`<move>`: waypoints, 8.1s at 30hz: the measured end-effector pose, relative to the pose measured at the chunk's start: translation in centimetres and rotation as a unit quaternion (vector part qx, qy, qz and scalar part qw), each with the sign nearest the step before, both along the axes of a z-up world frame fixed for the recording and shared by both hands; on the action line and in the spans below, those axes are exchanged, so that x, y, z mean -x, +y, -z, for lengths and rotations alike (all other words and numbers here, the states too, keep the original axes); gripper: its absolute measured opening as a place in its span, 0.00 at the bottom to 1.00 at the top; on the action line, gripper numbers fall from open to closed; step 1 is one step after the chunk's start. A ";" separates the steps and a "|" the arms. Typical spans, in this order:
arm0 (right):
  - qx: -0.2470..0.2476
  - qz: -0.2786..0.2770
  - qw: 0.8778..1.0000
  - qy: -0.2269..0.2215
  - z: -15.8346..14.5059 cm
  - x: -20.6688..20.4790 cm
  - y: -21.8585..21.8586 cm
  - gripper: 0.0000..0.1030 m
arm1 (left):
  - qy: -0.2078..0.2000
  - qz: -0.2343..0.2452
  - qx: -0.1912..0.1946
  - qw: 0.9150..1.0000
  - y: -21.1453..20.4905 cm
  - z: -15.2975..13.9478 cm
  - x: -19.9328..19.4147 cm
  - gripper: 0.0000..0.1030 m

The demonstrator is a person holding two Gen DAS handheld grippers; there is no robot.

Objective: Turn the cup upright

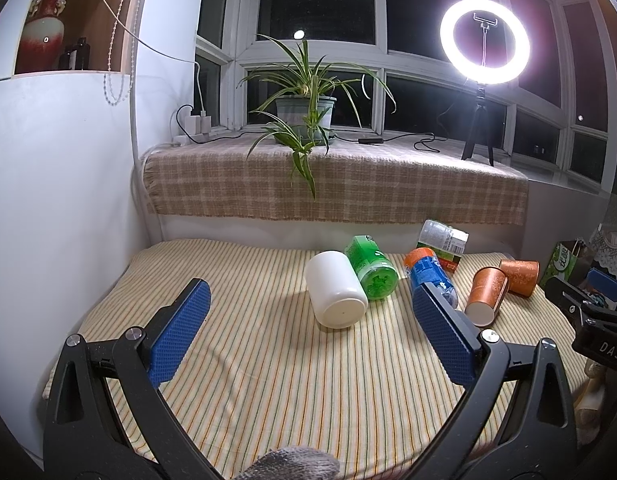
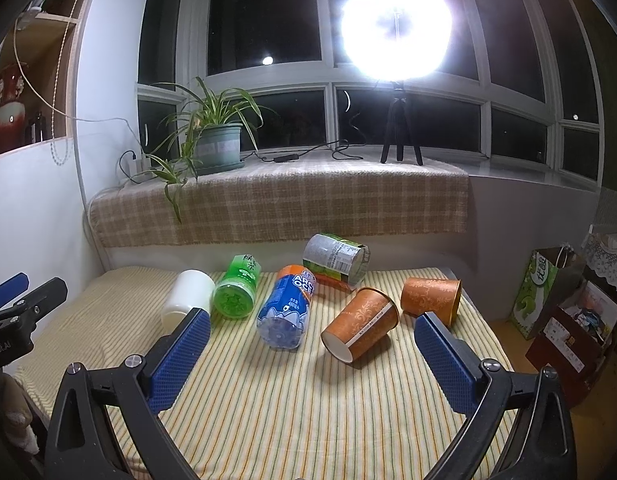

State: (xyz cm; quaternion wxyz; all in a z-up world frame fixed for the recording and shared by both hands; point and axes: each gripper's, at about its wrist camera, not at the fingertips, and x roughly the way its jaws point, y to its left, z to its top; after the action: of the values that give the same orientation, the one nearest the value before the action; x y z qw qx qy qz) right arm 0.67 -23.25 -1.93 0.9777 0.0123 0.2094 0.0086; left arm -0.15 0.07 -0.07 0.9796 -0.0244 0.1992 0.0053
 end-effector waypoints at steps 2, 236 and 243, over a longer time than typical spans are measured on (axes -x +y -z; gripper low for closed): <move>-0.001 -0.002 1.000 0.003 0.0 -0.3 -0.1 1.00 | 0.000 0.000 0.000 1.000 0.2 0.0 -0.1 1.00; -0.195 -0.068 0.945 0.252 7.2 -2.3 -6.3 0.80 | 0.378 0.179 0.284 0.863 -1.1 14.2 -16.5 0.60; -0.199 -0.060 0.945 0.252 7.3 -2.4 -6.5 0.80 | 0.364 0.185 0.263 0.874 -1.9 13.4 -15.9 0.60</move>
State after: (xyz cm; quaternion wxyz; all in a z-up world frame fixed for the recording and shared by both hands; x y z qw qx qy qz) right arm 3.03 -29.76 -9.24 0.8682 0.1955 0.4437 0.1053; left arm 15.75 -1.81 -13.43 0.7785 -0.2398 0.5368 -0.2198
